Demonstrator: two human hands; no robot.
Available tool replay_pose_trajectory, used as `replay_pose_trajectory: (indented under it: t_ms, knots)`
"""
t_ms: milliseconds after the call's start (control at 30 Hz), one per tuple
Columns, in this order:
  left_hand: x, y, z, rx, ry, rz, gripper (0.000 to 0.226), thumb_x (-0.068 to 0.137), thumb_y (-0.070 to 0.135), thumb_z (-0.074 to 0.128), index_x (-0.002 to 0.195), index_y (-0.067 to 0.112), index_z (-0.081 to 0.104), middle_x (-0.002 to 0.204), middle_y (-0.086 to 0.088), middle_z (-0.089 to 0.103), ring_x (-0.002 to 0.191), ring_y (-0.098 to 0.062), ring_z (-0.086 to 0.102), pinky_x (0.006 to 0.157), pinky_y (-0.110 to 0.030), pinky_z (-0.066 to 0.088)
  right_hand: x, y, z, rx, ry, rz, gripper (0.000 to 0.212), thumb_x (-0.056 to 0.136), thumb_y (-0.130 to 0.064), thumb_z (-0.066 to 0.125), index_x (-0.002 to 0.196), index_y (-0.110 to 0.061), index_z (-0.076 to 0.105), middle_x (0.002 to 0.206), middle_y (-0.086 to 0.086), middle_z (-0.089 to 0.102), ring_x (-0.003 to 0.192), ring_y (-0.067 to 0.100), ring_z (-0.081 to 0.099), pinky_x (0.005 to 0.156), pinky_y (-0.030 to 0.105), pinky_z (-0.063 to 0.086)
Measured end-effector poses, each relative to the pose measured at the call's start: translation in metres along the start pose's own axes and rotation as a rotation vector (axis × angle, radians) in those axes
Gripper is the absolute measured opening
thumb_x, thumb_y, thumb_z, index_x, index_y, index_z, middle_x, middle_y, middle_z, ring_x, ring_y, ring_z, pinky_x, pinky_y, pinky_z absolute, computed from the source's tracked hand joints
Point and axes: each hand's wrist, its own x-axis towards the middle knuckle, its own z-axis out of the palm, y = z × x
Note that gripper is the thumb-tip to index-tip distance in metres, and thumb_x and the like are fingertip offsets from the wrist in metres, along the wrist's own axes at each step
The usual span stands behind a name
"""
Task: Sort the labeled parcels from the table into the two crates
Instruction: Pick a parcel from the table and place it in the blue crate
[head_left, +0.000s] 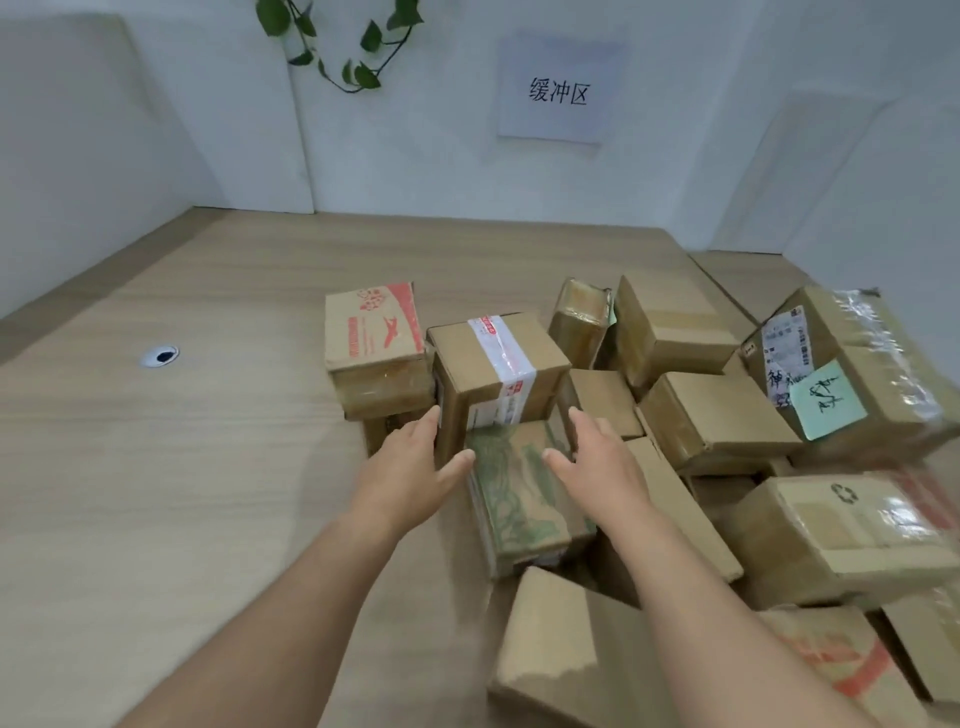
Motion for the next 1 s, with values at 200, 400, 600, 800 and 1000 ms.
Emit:
replay_pose_trajectory:
  t_ms: [200, 400, 600, 800, 1000]
  knots:
    - [0.035, 0.016, 0.02, -0.073, 0.005, -0.165, 0.06, 0.094, 0.044, 0.048, 0.147, 0.022, 0.031, 0.145, 0.0, 0.046, 0.132, -0.02, 0.042, 0.102, -0.035, 0.041, 0.067, 0.015, 0.001, 0.157, -0.111, -0.014, 0.077, 0.093, -0.034, 0.058, 0.154, -0.012, 0.016, 0.154, 0.009, 0.034, 0.14, 0.027, 0.034, 0.111, 0.038, 0.033]
    - [0.051, 0.033, 0.017, -0.372, 0.02, -0.286, 0.056, 0.088, 0.023, 0.053, 0.142, 0.032, 0.04, 0.13, 0.004, 0.058, 0.12, -0.021, 0.054, 0.1, -0.033, 0.043, 0.091, 0.023, -0.002, 0.36, -0.216, -0.132, 0.066, 0.094, -0.014, 0.058, 0.15, -0.027, 0.027, 0.147, 0.003, 0.043, 0.135, 0.024, 0.041, 0.109, 0.037, 0.034]
    - [0.057, 0.058, -0.002, -0.632, 0.034, -0.14, 0.059, 0.092, 0.009, 0.051, 0.132, 0.05, 0.038, 0.122, 0.012, 0.063, 0.114, -0.008, 0.058, 0.098, -0.04, 0.05, 0.096, 0.024, -0.04, 0.639, -0.209, -0.214, 0.078, 0.097, -0.007, 0.054, 0.153, -0.039, 0.011, 0.145, -0.004, 0.044, 0.129, 0.012, 0.043, 0.102, 0.035, 0.04]
    - [0.05, 0.083, -0.026, -0.691, 0.102, -0.057, 0.085, 0.091, 0.007, 0.054, 0.149, 0.047, 0.007, 0.128, 0.013, 0.057, 0.107, 0.004, 0.056, 0.079, -0.016, 0.047, 0.092, 0.024, -0.068, 0.793, -0.121, -0.266, 0.078, 0.096, -0.006, 0.053, 0.151, -0.046, 0.015, 0.131, -0.005, 0.059, 0.117, 0.01, 0.056, 0.095, 0.034, 0.05]
    - [0.028, 0.093, -0.053, -0.667, 0.245, -0.004, 0.035, 0.092, 0.014, 0.056, 0.118, 0.037, 0.054, 0.122, 0.004, 0.061, 0.1, -0.006, 0.06, 0.073, -0.021, 0.051, 0.074, 0.024, -0.08, 0.977, -0.113, -0.284, 0.04, 0.092, -0.001, 0.055, 0.129, -0.016, 0.061, 0.113, -0.002, 0.072, 0.111, 0.023, 0.065, 0.09, 0.035, 0.055]
